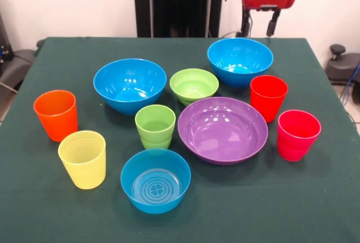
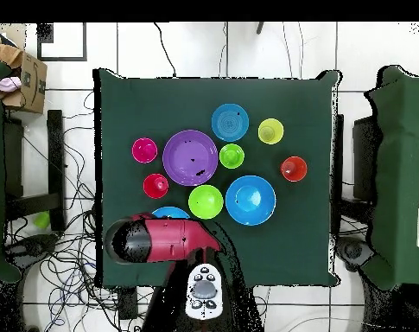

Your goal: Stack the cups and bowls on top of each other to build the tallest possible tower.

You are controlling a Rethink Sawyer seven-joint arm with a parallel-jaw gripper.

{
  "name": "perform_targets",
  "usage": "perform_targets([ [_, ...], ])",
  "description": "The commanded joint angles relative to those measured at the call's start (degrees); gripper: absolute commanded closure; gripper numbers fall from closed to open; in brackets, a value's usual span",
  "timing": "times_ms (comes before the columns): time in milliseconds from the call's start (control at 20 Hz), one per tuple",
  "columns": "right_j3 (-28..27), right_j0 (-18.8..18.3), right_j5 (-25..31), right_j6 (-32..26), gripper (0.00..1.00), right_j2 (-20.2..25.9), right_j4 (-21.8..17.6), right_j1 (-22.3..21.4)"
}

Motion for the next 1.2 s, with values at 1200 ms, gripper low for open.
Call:
perform_targets([
  [1200,-16.6,0.3,7.2,6.6,0.0,2.9,2.4,7.7],
])
